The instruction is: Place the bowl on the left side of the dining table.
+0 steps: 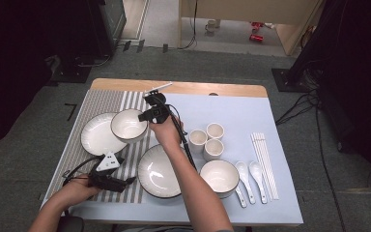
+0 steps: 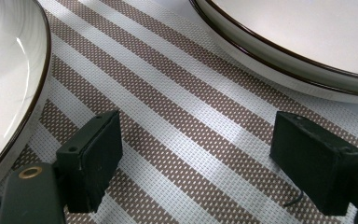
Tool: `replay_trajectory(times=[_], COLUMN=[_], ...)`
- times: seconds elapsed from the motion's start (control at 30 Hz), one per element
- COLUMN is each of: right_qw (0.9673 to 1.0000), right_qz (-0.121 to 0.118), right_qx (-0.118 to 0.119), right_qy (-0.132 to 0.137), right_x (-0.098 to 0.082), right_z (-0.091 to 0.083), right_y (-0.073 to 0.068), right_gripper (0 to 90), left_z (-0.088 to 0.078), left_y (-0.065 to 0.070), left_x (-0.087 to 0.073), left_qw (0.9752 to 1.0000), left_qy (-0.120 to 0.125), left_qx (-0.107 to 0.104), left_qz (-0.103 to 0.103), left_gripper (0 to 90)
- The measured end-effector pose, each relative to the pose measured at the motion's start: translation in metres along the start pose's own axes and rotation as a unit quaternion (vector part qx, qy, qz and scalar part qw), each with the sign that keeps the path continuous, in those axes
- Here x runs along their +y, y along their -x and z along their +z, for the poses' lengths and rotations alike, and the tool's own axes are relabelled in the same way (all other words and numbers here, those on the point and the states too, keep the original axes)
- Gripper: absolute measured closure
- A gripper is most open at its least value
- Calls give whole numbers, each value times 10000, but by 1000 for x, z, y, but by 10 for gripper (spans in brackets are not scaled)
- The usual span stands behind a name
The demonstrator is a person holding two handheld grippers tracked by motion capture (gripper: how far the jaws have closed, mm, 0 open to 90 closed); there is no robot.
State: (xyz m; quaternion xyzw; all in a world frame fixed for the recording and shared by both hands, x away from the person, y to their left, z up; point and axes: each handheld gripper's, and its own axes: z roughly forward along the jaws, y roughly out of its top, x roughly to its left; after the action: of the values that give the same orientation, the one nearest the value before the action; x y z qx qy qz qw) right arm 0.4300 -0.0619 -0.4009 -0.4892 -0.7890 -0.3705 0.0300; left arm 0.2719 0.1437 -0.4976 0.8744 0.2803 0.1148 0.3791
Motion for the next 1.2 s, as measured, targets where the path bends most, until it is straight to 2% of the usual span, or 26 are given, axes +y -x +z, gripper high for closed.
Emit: replay_trajectory(times=[0.7, 1.2], right_qw=[9999, 10000], right_qz=[89, 84], right_qx=[-20, -30], right_qy=[74, 6], right_x=[1, 2], right_z=[25, 41], right_y=[1, -1], right_gripper=[813, 812], left_z=[0, 0], left_y=[0, 0], left_x=[0, 0], left_qw=[10000, 10000], left_qy=[0, -7], left_qx=[0, -9], left_qz=[-3, -10], left_gripper=[166, 166])
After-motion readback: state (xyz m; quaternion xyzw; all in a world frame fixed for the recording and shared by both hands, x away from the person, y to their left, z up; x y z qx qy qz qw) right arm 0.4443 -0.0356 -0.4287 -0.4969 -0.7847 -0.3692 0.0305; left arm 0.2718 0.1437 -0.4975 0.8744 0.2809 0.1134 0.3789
